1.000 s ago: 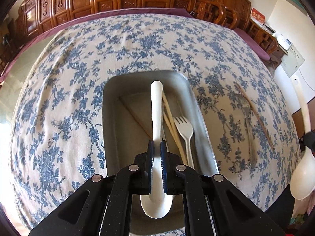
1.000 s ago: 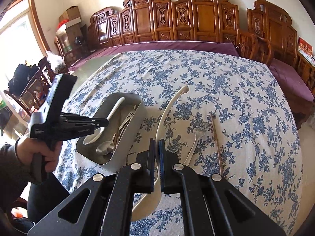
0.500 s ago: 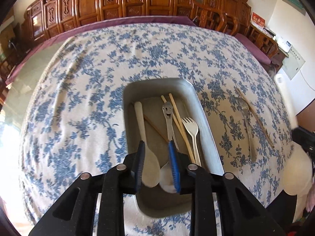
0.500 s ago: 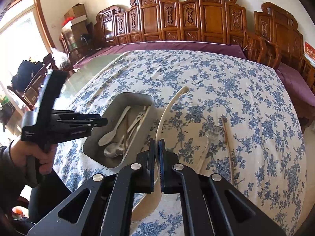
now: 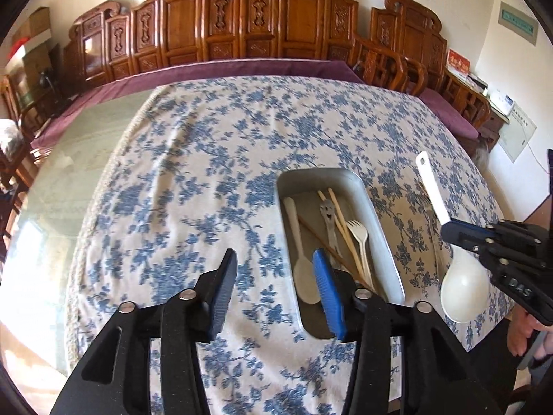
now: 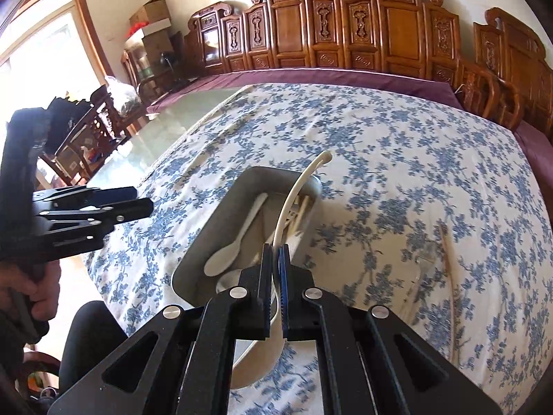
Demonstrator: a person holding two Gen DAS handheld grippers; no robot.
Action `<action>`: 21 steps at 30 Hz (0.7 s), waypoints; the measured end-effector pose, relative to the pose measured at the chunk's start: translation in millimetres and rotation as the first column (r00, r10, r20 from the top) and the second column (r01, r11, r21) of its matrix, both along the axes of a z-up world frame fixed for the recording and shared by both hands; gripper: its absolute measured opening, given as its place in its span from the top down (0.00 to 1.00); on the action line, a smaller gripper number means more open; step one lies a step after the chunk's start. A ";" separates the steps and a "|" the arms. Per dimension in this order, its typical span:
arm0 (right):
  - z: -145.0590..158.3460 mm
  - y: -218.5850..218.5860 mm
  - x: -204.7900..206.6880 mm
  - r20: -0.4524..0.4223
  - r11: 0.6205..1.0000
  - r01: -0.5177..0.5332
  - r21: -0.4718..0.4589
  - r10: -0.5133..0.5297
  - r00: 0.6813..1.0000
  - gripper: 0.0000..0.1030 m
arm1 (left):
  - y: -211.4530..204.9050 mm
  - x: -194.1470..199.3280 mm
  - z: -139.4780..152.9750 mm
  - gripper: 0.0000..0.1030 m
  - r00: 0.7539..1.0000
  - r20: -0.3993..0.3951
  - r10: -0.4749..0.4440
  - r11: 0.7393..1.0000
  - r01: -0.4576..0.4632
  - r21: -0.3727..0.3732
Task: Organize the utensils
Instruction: 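Lower the white plastic spoon into the grey tray and open the right tool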
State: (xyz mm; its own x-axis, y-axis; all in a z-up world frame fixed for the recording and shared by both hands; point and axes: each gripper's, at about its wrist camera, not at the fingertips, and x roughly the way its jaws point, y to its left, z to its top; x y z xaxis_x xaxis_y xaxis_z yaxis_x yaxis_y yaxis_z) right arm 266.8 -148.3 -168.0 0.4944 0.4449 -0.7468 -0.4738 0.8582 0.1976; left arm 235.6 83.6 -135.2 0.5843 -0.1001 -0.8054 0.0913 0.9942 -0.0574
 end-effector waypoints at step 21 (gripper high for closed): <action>-43.2 63.2 48.2 -0.119 0.999 -0.033 0.013 0.035 0.992 0.95 | 43.1 -13.8 -2.6 0.20 0.998 0.022 0.064 0.998 -0.064 0.001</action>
State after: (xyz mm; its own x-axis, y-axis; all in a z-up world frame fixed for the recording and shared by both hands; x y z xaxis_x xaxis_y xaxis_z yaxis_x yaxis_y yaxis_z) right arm 315.0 -85.1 -211.2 0.3868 0.4683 -0.7944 -0.4753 0.8395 0.2634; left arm 221.8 126.7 -137.9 0.6068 -0.0606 -0.7926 0.0286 0.9981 -0.0543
